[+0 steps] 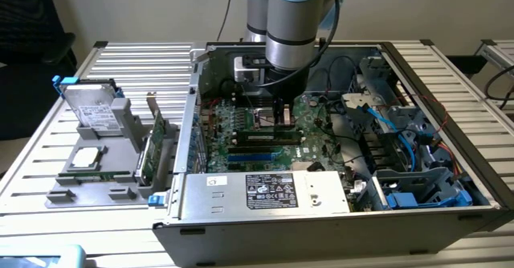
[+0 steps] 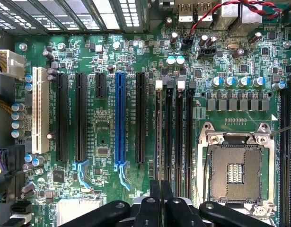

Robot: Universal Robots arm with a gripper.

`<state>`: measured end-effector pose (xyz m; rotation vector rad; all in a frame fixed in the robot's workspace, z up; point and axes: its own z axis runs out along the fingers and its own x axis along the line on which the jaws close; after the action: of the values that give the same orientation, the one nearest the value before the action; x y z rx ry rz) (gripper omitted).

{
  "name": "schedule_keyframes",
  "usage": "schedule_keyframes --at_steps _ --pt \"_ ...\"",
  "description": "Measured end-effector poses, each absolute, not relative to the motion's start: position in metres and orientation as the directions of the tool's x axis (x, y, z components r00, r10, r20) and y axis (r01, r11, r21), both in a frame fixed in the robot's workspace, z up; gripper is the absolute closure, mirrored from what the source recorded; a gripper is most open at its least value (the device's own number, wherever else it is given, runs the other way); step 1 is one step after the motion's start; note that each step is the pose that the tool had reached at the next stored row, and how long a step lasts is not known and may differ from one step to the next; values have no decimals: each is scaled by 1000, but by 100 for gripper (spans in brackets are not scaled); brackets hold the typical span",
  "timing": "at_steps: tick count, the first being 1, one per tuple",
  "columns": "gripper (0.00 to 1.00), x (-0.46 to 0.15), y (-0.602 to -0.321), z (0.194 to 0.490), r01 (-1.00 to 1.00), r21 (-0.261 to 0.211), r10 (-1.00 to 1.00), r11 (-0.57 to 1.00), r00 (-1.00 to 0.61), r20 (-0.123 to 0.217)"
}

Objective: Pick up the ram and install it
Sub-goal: 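Insert the ram into the slot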

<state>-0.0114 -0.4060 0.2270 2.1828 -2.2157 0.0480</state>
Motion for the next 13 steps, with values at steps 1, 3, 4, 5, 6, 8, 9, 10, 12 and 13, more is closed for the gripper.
schedule_keyframes --at_steps 1,3,4,5,6,8,9,10,12,13 --pt "87 -11 -406 227 -1000 -1 -999 15 -15 43" --pt "86 -11 -406 227 -1000 0 -999 15 -15 44" --pt "79 -11 -406 227 -1000 0 -999 15 -15 44" --pt "79 -11 -406 228 -1000 0 -999 15 -15 44" --pt "79 -11 -406 229 -1000 0 -999 15 -15 44" --pt "79 -11 -406 231 -1000 0 -999 14 -14 44" --pt "79 -11 -406 233 -1000 0 -999 14 -14 44" --pt "79 -11 -406 234 -1000 0 -999 14 -14 44" --pt "79 -11 -406 237 -1000 0 -999 14 -14 44" --pt "79 -11 -406 238 -1000 0 -999 14 -14 45"
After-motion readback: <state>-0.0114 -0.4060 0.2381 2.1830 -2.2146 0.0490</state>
